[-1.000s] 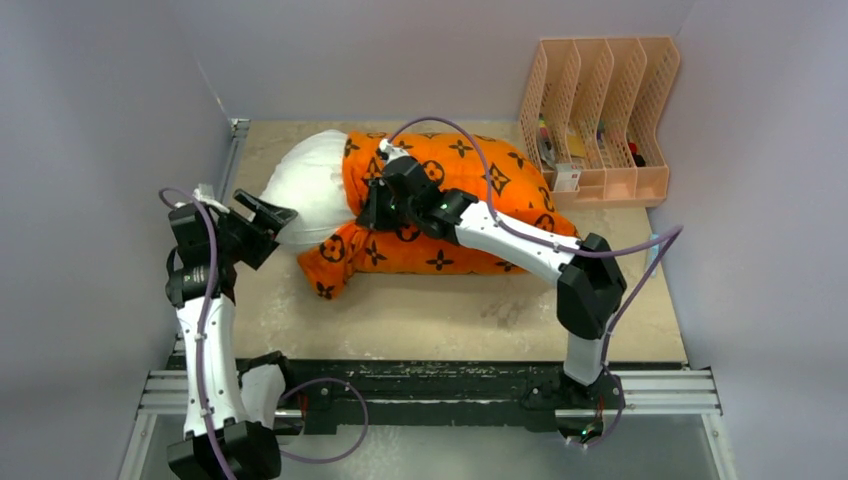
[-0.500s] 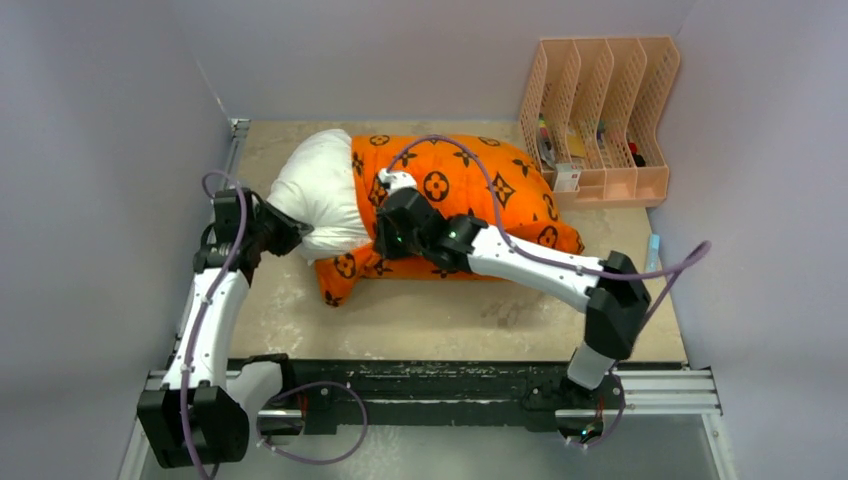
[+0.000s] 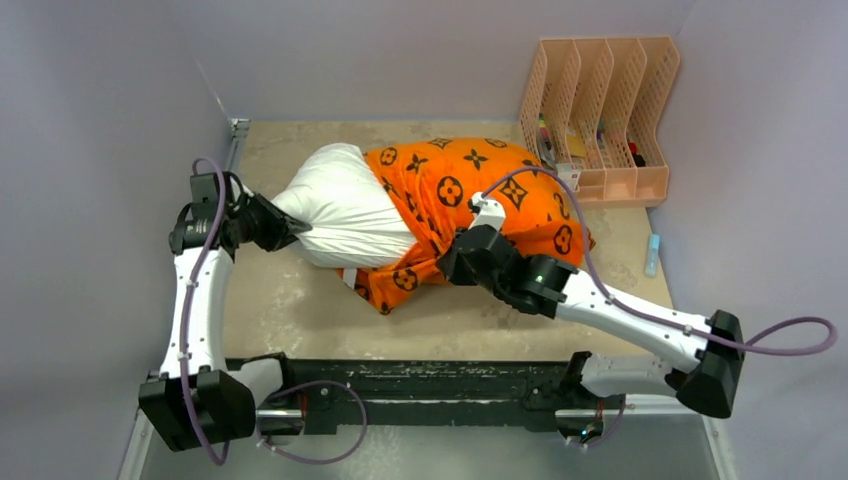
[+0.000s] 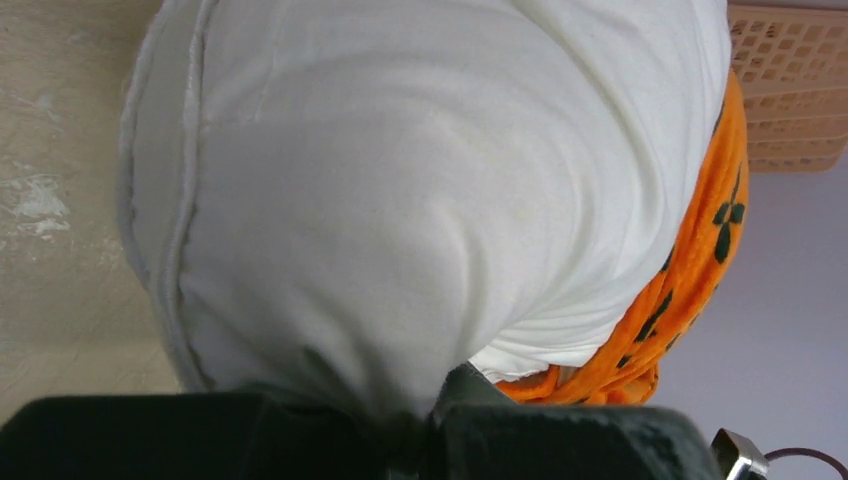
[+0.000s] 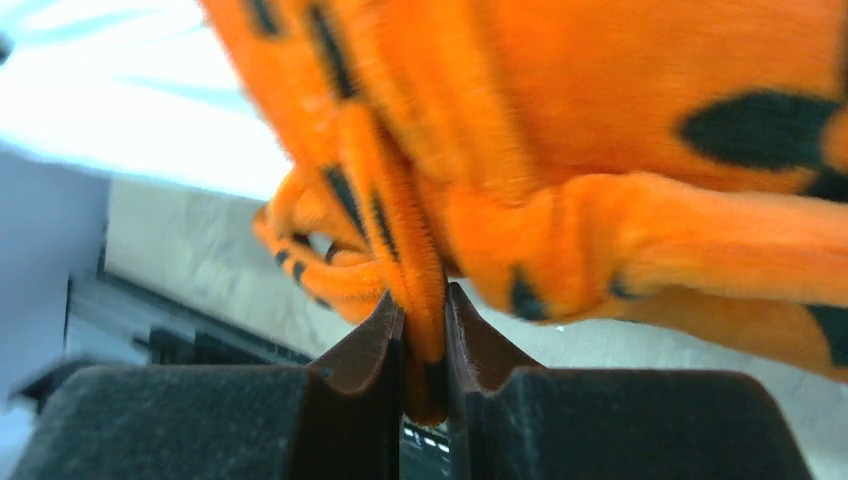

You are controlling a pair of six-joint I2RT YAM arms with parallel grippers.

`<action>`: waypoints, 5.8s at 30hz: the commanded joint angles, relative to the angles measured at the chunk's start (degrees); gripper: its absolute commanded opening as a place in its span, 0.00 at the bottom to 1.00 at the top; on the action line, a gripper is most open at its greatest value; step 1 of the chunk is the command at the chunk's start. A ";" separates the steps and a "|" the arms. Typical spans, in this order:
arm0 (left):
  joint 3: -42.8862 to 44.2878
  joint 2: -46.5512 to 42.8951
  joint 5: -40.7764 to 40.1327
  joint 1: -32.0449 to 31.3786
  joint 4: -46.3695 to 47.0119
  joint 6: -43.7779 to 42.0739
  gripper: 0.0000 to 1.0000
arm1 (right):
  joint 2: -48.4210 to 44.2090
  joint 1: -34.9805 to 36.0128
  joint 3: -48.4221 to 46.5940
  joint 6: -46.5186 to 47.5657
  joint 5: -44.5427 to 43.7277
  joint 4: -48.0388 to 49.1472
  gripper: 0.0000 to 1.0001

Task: Remove the pillowcase from the pillow
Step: Remove the pillow from the pillowcase.

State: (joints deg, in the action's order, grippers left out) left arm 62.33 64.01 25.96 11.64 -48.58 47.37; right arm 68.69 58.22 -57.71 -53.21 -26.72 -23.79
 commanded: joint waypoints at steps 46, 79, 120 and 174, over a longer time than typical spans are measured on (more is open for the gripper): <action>-24.47 -25.74 -19.84 1.73 -2.55 -2.09 0.02 | 10.06 -18.78 -19.63 28.30 14.65 -5.55 0.00; -8.84 -25.00 -25.72 1.57 -10.09 -4.57 0.51 | 42.98 -7.33 -43.76 31.89 13.44 -4.91 0.07; 7.86 11.11 -10.37 -6.04 11.47 -11.74 0.72 | 24.91 18.34 -10.83 17.19 -2.16 7.17 0.00; -19.95 -22.09 -5.08 -15.24 9.81 -8.51 0.00 | 20.65 -7.92 -35.23 26.00 -14.06 -21.37 0.00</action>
State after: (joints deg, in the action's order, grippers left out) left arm 42.63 44.51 20.38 -3.05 -29.61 40.27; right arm 94.94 57.56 -98.24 -27.05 -32.12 -41.58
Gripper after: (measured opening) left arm 0.055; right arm 0.012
